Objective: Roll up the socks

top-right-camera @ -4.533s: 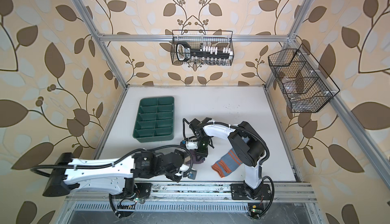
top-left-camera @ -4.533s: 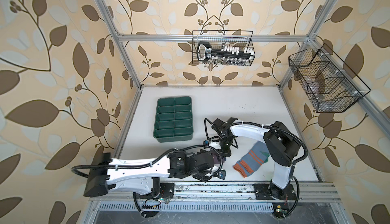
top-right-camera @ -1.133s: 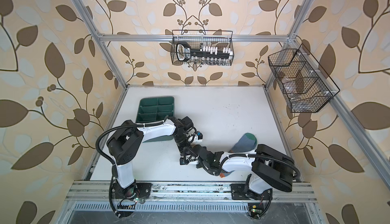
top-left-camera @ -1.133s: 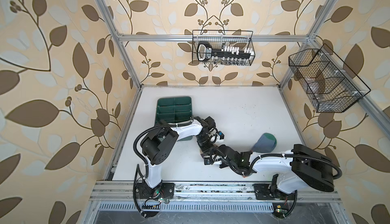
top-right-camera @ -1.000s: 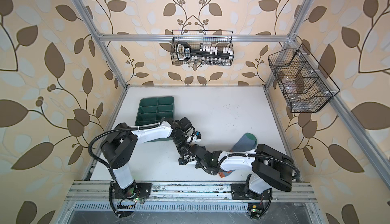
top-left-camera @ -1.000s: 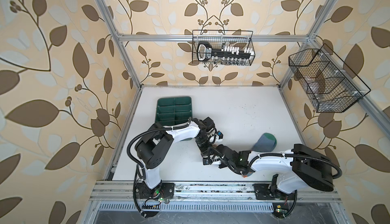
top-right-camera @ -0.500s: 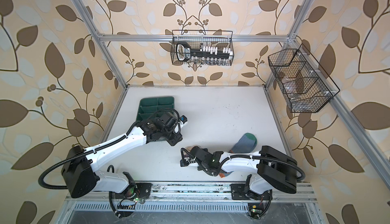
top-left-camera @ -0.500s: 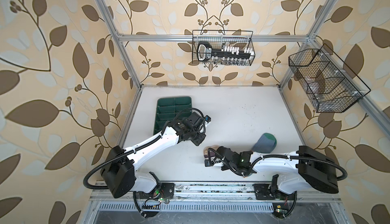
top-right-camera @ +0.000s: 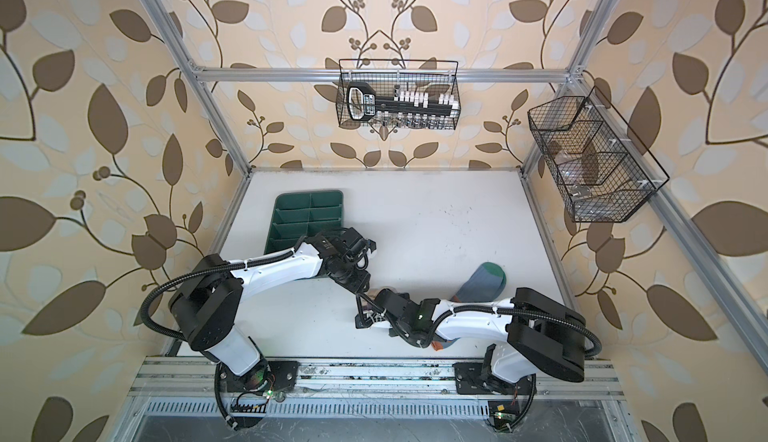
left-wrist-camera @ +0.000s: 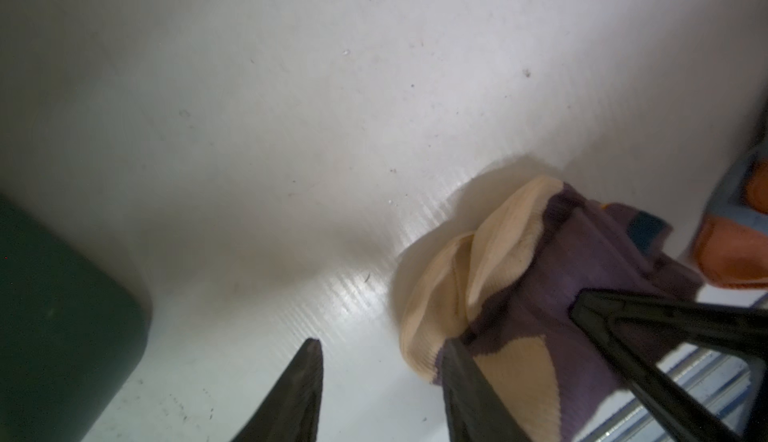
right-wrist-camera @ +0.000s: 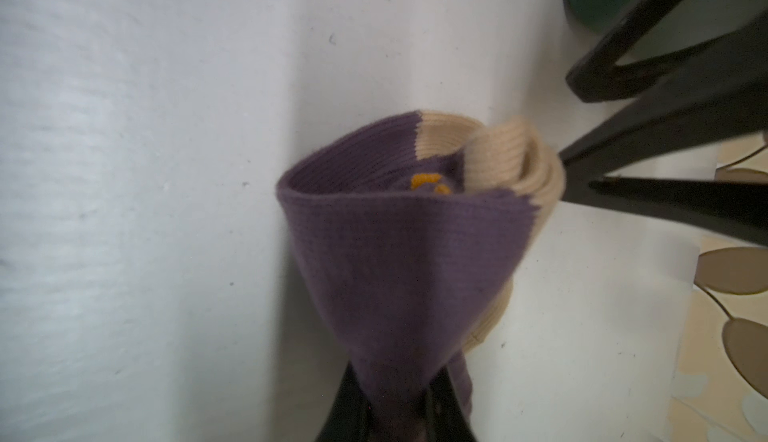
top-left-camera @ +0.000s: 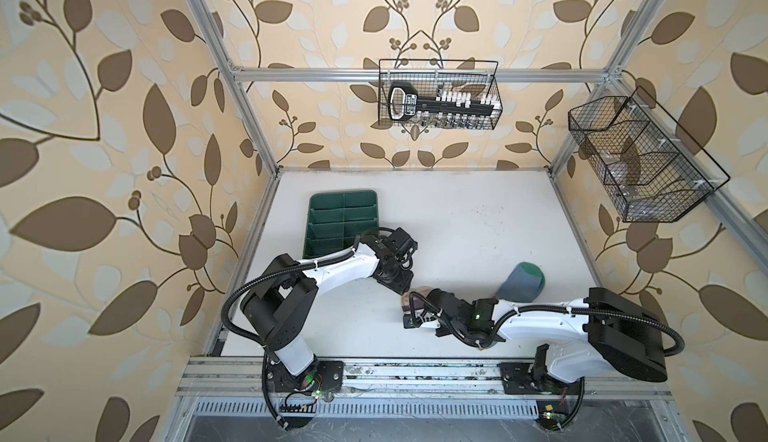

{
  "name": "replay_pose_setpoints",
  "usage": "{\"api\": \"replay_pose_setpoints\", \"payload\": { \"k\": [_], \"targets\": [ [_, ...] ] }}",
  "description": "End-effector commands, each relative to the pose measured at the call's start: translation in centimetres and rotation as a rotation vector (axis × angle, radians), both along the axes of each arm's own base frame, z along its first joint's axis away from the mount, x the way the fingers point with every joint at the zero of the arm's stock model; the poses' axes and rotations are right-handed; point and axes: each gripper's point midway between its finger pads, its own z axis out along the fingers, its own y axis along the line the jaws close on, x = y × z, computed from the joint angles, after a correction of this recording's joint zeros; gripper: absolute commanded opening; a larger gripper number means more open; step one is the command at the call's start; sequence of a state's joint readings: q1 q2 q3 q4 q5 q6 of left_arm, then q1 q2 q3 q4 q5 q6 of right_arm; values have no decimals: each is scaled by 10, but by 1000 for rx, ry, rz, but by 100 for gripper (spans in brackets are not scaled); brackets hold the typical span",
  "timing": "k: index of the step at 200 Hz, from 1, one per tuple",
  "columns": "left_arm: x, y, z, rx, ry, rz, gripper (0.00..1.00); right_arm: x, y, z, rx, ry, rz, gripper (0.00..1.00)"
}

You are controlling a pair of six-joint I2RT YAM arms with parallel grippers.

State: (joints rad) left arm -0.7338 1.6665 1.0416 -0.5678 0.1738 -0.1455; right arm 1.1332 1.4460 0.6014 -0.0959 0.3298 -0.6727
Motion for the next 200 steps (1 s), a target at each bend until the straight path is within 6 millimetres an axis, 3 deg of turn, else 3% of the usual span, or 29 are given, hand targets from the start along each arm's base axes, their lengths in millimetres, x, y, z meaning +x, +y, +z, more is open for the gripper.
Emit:
{"api": "replay_pose_setpoints", "payload": {
  "k": [1,35,77,133,160,200],
  "targets": [
    [-2,-10,-8,-13,41,-8,45,-11,-13,-13,-62,48,5,0],
    [-5,-8,-25,27,77,-28,30,-11,-13,-14,-64,47,6,0],
    [-6,-17,-33,5,104,-43,0,-10,-13,-17,-67,53,0,0],
    [2,-28,-30,-27,85,-68,0,-2,-18,-15,-79,8,-39,0],
    [8,-35,-32,-41,69,-72,0,8,-17,-3,-45,-68,-72,0],
    [17,-48,-41,-58,84,-77,0,4,-3,16,65,-105,-30,0]
  ]
}}
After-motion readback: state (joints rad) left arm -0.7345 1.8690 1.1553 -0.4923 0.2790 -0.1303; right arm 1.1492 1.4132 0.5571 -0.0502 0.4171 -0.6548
